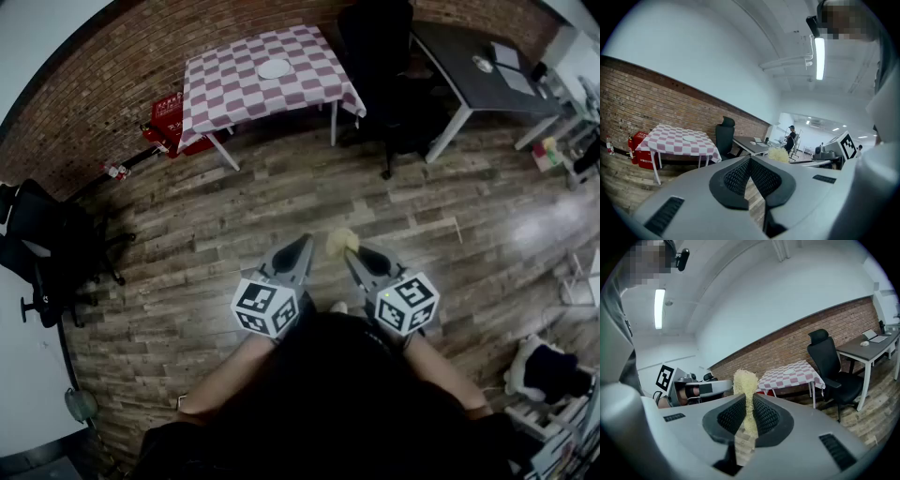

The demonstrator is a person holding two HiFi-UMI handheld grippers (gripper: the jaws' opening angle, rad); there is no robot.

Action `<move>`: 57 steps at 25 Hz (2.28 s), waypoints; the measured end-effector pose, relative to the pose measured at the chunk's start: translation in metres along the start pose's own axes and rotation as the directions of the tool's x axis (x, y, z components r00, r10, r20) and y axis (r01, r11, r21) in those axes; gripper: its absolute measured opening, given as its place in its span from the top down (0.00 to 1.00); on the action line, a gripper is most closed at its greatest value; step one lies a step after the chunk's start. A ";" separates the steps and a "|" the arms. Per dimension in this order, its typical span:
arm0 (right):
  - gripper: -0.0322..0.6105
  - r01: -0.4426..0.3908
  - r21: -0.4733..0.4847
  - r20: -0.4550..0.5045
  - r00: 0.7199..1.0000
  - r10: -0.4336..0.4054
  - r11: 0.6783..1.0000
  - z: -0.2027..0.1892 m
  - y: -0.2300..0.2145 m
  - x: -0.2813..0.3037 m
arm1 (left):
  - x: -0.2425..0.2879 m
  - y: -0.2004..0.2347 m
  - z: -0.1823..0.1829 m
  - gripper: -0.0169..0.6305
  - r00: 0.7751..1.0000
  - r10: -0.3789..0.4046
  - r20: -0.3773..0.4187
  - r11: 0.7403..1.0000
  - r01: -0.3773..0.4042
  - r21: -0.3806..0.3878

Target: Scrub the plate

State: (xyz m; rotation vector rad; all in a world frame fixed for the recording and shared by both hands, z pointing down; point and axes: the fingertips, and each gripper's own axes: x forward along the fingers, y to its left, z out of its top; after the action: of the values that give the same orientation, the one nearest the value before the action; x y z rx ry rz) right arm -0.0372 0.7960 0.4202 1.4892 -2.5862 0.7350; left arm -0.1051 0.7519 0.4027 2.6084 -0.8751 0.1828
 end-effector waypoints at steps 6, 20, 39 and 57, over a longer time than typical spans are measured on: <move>0.88 0.009 0.011 -0.008 1.000 -0.009 1.000 -0.004 0.000 0.005 | 0.001 0.007 -0.006 0.96 1.000 -0.003 -0.011 1.000 0.003 -0.015; 0.88 0.004 0.050 -0.020 1.000 -0.003 0.999 0.010 -0.008 0.074 | 0.009 0.078 0.002 0.96 1.000 0.011 -0.016 0.998 -0.012 -0.065; 0.88 -0.041 -0.068 -0.005 0.999 0.041 0.997 0.107 0.021 0.281 | -0.018 0.283 0.097 0.96 0.996 0.063 0.065 0.996 -0.059 -0.061; 0.88 -0.159 -0.086 -0.077 0.985 0.152 0.984 0.137 -0.051 0.358 | 0.075 0.336 0.120 0.96 0.992 0.118 0.050 0.986 -0.111 -0.123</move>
State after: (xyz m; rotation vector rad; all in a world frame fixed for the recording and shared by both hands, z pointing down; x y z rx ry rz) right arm -0.1600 0.4289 0.4215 1.2251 -2.6665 0.6591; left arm -0.2475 0.4168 0.4162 2.4649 -1.0248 0.0844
